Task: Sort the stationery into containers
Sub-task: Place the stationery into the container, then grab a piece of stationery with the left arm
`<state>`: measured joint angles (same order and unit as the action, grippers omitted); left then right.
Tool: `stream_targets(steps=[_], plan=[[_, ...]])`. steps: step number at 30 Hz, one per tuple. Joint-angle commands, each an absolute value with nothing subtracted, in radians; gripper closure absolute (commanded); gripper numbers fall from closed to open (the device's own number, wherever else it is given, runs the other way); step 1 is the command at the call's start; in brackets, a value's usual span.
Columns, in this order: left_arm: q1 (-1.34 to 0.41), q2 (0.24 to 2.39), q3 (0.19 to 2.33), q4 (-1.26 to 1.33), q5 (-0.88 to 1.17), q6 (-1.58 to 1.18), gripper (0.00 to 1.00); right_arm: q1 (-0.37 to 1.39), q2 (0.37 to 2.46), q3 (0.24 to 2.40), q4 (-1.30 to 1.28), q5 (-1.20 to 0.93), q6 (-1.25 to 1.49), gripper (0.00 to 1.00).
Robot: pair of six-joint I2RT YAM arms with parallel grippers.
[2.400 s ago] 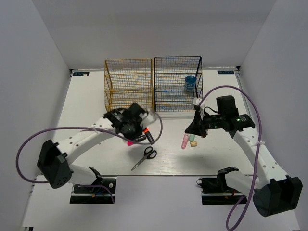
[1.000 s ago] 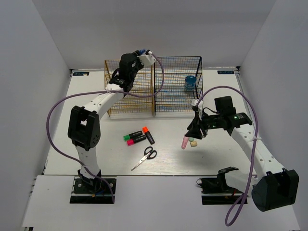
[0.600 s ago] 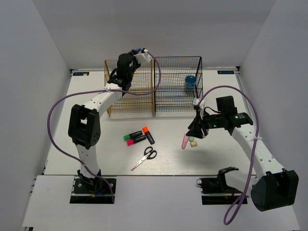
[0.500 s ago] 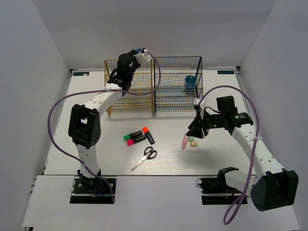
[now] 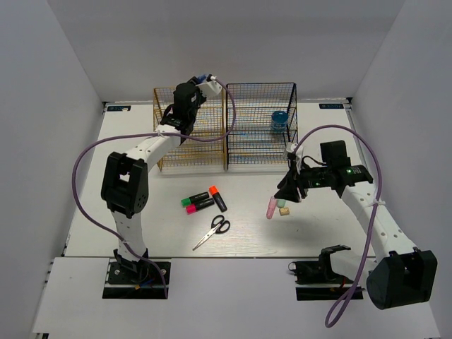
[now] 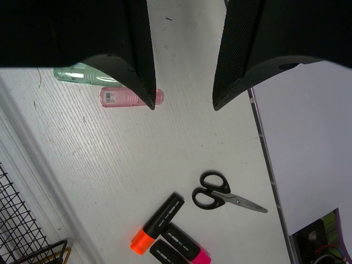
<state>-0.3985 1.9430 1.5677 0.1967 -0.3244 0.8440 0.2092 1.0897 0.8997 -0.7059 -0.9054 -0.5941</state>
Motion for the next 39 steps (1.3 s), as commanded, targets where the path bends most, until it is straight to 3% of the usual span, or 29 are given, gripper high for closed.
stream_targets(steps=[1,2,3,11,12,13,14,15,16,19,20,21,22,23,24,25,26,27,28,29,30,32,33,34,35,36,37,38,39], plan=[[-0.4,1.91,1.566,0.23,-0.347,0.819,0.48,0.198,1.094,0.905,-0.709,-0.943,-0.601,0.51],[-0.402,1.91,1.565,0.23,-0.351,0.824,0.44,0.196,1.092,0.904,-0.709,-0.945,-0.601,0.51],[-0.402,1.904,1.562,0.226,-0.354,0.819,0.32,0.198,1.092,0.904,-0.709,-0.948,-0.6,0.51],[-0.408,1.873,1.557,0.213,-0.376,0.812,0.28,0.184,1.094,0.904,-0.716,-0.959,-0.598,0.51],[-0.408,1.871,1.557,0.213,-0.379,0.811,0.37,0.186,1.094,0.905,-0.715,-0.965,-0.6,0.51],[-0.419,1.864,1.56,0.21,-0.383,0.811,0.69,0.18,1.092,0.907,-0.716,-0.966,-0.597,0.51],[-0.422,1.852,1.565,0.216,-0.394,0.813,0.83,0.178,1.092,0.905,-0.715,-0.976,-0.6,0.51],[-0.429,1.847,1.568,0.218,-0.414,0.815,0.93,0.178,1.094,0.91,-0.716,-0.977,-0.6,0.61],[-0.446,1.824,1.571,0.231,-0.429,0.815,1.0,0.176,1.092,0.91,-0.721,-0.979,-0.598,0.7],[-0.512,1.732,1.559,0.131,-0.521,0.757,1.0,0.173,1.098,0.916,-0.732,-0.991,-0.598,1.0],[-0.538,1.706,1.555,0.085,-0.566,0.718,0.98,0.175,1.103,0.917,-0.747,-1.005,-0.6,1.0],[-0.575,1.64,1.562,0.025,-0.577,0.534,0.94,0.175,1.109,0.92,-0.761,-1.011,-0.603,0.91],[-0.584,1.623,1.639,-0.2,-0.586,0.447,0.87,0.176,1.112,0.919,-0.767,-1.011,-0.624,0.68],[-0.595,1.609,1.679,-0.438,-0.587,0.349,0.76,0.176,1.115,0.919,-0.772,-1.011,-0.632,0.22],[-0.604,1.586,1.742,-0.671,-0.563,0.243,0.54,0.182,1.126,0.937,-0.793,-1.009,-0.646,0.1],[-0.606,1.553,1.756,-0.851,-0.501,-0.064,0.42,0.181,1.135,0.94,-0.799,-0.987,-0.653,0.1],[-0.601,1.498,1.696,-0.956,-0.41,-0.149,0.37,0.183,1.146,0.956,-0.79,-0.947,-0.652,0.11],[-0.604,1.465,1.64,-0.977,-0.373,-0.261,0.3,0.184,1.152,0.956,-0.781,-0.919,-0.629,0.18],[-0.613,1.35,1.511,-0.989,-0.306,-0.329,0.29,0.186,1.158,0.956,-0.77,-0.858,-0.603,0.34],[-0.633,1.309,1.362,-0.976,-0.278,-0.345,0.2,0.189,1.169,0.959,-0.747,-0.792,-0.566,0.85],[-0.659,1.24,1.298,-0.974,-0.237,-0.395,0.17,0.192,1.175,0.959,-0.723,-0.772,-0.549,1.0],[-0.704,1.169,1.108,-0.995,-0.171,-0.419,0.17,0.189,1.193,0.962,-0.738,-0.746,-0.574,1.0],[-0.731,1.152,1.073,-1.002,-0.161,-0.42,0.2,0.192,1.195,0.957,-0.735,-0.746,-0.577,1.0],[-0.745,1.099,1.005,-0.99,-0.152,-0.416,0.29,0.192,1.196,0.956,-0.735,-0.746,-0.583,0.76],[-0.758,1.085,0.949,-0.968,-0.14,-0.413,0.86,0.192,1.198,0.948,-0.732,-0.747,-0.609,0.37],[-0.802,1.075,0.93,-0.959,-0.1,-0.407,1.0,0.193,1.2,0.945,-0.732,-0.753,-0.626,0.34],[-0.82,1.066,0.899,-0.947,-0.094,-0.385,1.0,0.195,1.192,0.93,-0.729,-0.758,-0.69,0.34],[-0.843,1.066,0.873,-0.919,-0.1,-0.373,1.0,0.195,1.19,0.905,-0.721,-0.765,-0.702,0.4],[-0.914,1.068,0.855,-0.898,-0.13,-0.362,1.0,0.195,1.184,0.894,-0.698,-0.772,-0.719,0.54]])
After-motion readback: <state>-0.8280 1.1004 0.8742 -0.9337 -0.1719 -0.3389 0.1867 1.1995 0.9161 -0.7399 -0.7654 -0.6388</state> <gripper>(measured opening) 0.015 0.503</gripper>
